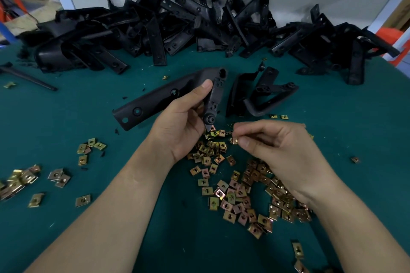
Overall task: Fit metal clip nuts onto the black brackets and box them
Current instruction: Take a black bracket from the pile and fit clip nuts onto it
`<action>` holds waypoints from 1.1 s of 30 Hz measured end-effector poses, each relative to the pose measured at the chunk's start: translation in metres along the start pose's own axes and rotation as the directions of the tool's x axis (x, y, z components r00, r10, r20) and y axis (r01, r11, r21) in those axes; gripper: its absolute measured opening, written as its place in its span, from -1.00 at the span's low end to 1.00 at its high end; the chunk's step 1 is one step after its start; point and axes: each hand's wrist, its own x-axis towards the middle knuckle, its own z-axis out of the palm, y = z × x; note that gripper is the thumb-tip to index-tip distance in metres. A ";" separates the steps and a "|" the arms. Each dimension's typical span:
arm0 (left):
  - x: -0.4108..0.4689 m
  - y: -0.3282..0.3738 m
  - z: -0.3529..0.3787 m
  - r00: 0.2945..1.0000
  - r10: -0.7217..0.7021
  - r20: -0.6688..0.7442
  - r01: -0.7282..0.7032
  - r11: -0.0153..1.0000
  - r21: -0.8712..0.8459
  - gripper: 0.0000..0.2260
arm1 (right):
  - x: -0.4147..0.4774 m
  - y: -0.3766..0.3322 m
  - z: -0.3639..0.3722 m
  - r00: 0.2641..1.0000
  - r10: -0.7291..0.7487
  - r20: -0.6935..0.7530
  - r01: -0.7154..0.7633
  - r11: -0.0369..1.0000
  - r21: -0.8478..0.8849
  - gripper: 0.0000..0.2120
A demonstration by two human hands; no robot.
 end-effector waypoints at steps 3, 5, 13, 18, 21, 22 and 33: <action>0.000 0.000 -0.001 1.000 -0.002 0.000 0.002 1.000 0.011 -0.71 | 0.000 -0.001 0.000 0.996 0.084 0.026 -0.087 0.984 0.155 -0.82; 0.000 -0.001 -0.001 1.000 -0.002 -0.007 0.002 1.000 0.014 -0.72 | -0.001 -0.003 0.000 0.993 0.106 0.050 -0.112 0.983 0.146 -0.81; -0.001 0.000 -0.001 0.999 0.000 0.036 -0.002 0.999 0.034 -0.79 | -0.004 -0.007 0.005 0.993 0.070 0.093 -0.062 0.994 -0.087 -0.68; -0.001 0.000 -0.001 1.000 -0.016 0.023 0.015 0.999 0.052 -0.78 | -0.005 -0.011 0.005 0.990 0.059 0.126 -0.045 0.993 -0.110 -0.73; -0.001 -0.001 0.001 1.000 -0.026 0.007 0.026 0.997 0.077 -0.81 | -0.005 -0.011 0.005 0.988 0.082 0.134 -0.083 0.997 -0.003 -0.88; -0.002 -0.001 0.001 1.000 -0.028 0.005 0.027 0.996 0.090 -0.83 | -0.005 -0.011 0.005 0.988 0.093 0.127 -0.099 0.994 0.039 -0.91; -0.008 -0.002 0.000 0.973 -0.090 0.211 0.040 0.973 0.229 -0.69 | -0.002 -0.015 0.004 0.970 0.242 -0.030 -0.206 0.879 0.429 -0.83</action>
